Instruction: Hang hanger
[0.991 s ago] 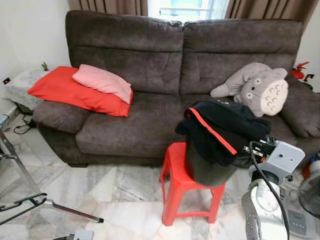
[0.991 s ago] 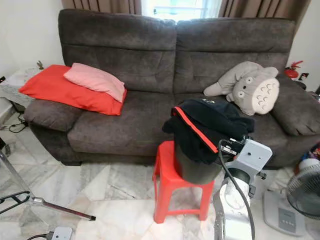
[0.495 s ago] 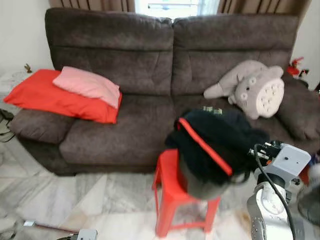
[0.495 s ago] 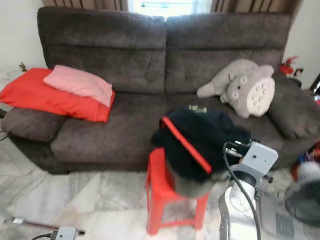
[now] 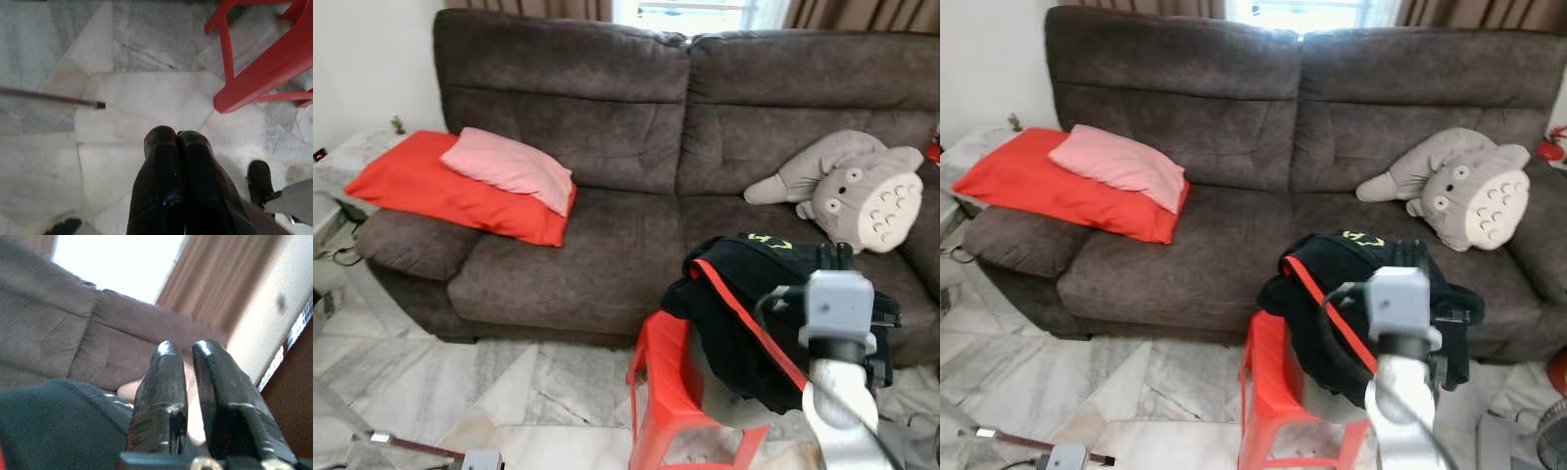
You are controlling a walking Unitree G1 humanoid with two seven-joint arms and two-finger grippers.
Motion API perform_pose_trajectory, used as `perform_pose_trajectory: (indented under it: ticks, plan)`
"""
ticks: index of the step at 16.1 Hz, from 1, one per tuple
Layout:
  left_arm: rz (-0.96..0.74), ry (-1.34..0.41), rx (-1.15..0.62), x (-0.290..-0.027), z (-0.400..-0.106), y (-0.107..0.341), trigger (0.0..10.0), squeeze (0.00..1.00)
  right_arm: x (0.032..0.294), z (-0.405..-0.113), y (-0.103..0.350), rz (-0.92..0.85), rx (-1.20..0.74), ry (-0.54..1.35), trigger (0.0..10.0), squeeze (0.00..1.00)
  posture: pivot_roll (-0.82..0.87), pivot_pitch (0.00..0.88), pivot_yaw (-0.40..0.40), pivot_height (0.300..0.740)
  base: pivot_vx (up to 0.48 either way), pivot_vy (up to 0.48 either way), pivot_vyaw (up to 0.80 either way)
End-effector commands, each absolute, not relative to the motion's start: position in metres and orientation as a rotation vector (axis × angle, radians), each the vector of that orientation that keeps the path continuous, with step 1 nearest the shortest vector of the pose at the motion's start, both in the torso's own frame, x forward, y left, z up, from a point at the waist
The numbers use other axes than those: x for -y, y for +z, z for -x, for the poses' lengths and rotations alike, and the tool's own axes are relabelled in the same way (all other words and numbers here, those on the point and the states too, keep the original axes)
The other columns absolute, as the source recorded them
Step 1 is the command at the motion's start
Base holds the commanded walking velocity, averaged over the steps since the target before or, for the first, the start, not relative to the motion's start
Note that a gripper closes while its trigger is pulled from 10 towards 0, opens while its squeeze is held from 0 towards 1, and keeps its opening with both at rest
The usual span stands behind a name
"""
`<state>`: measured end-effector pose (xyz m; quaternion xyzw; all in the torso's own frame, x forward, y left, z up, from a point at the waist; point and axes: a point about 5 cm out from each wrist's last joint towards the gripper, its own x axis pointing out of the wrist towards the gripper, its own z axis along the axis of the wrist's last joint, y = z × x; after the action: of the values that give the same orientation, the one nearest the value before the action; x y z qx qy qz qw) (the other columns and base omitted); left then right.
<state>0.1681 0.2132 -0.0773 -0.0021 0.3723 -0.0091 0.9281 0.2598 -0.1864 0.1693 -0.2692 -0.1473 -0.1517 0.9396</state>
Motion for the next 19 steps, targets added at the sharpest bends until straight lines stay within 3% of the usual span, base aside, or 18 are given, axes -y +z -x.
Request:
perform_pose_trajectory:
  ticks: [1,3,9,19]
  plan:
    - [-0.002,-0.015,-0.806,-0.217,-0.160,-0.081,10.0,0.00,0.185,-0.254,0.175,0.725,0.318,-0.283,10.0,1.00,-0.06,0.018,-0.007,0.740,0.000,0.000,0.00]
    - [-0.006,-0.017,-0.822,-0.219,-0.158,-0.082,10.0,0.00,0.184,-0.245,0.168,0.869,0.276,-0.237,10.0,1.00,-0.07,0.011,-0.006,0.740,0.000,0.000,0.00]
    - [-0.009,-0.018,-0.834,-0.220,-0.159,-0.082,10.0,0.00,0.206,-0.211,0.117,0.811,-0.134,-0.261,10.0,1.00,-0.08,0.002,-0.012,0.740,0.000,0.000,0.00]
    - [-0.006,-0.004,-0.893,-0.227,-0.143,-0.088,10.0,0.00,0.208,-0.209,0.110,0.804,-0.248,-0.265,10.0,1.00,-0.08,0.027,-0.025,0.740,0.000,0.000,0.00]
